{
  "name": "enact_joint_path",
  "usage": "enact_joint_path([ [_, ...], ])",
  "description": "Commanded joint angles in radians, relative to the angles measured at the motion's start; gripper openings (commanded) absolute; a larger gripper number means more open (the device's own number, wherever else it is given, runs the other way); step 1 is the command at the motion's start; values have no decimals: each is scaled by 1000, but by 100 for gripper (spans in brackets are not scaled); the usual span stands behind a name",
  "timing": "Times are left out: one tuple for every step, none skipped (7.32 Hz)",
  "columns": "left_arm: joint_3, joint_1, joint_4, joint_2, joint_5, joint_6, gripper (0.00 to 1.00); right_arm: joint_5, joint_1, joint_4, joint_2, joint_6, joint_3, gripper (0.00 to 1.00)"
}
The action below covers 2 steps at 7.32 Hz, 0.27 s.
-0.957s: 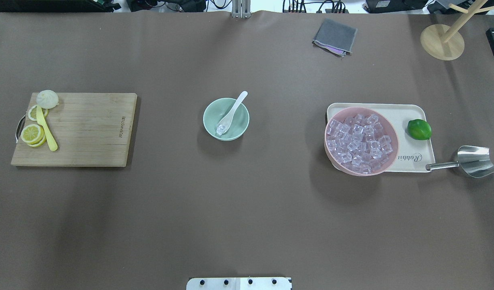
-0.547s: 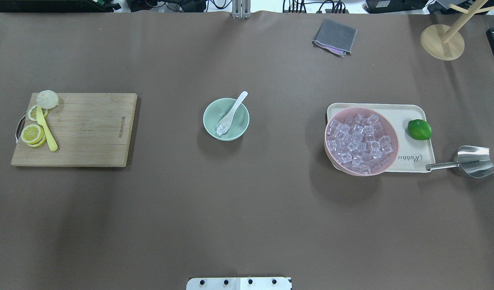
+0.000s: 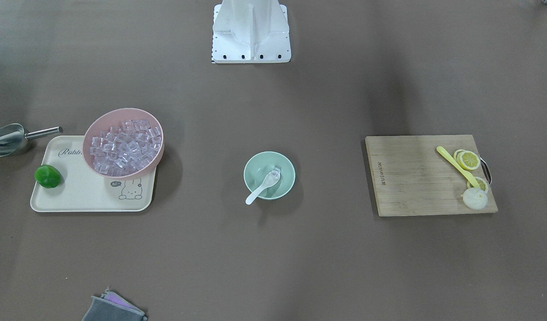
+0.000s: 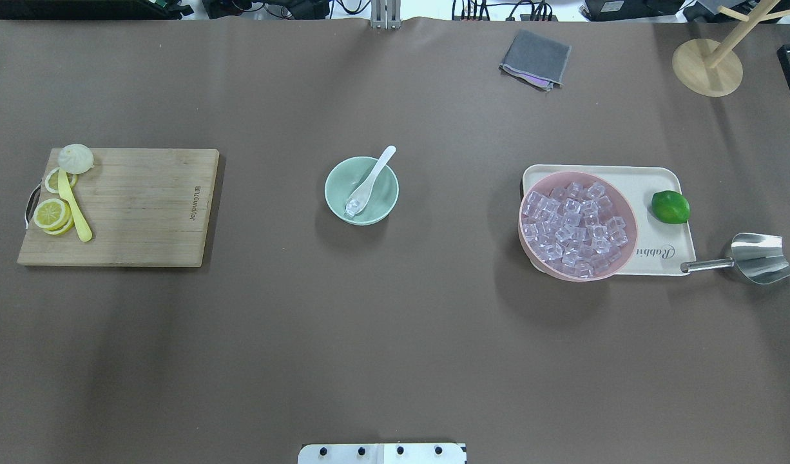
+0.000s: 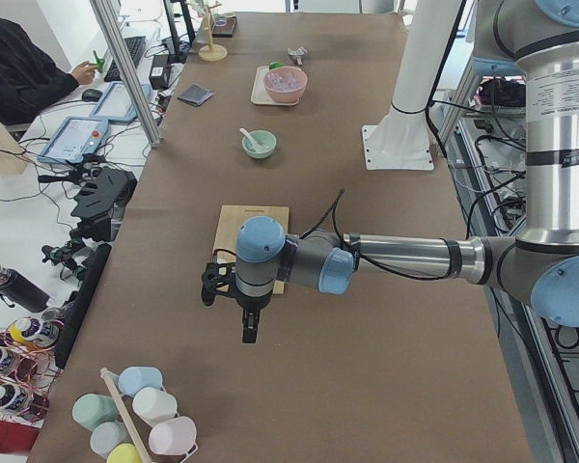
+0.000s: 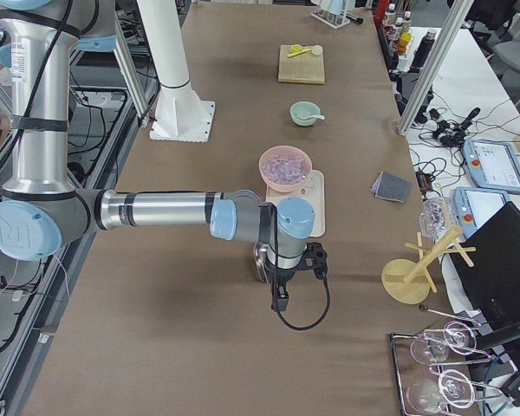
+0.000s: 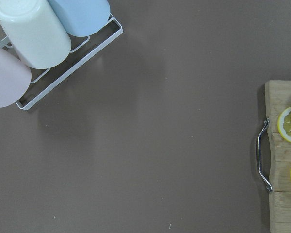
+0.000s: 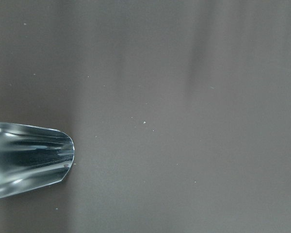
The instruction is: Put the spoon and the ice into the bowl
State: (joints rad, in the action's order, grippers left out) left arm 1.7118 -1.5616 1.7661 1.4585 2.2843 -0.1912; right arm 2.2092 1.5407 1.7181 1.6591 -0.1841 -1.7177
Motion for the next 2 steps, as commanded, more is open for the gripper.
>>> enact_joint_path([
  [-1, 0, 0, 5, 0, -1, 98, 1, -1, 0, -4, 0, -2, 100],
  [-1, 0, 0, 6, -2, -1, 98, 1, 1, -2, -4, 0, -3, 100],
])
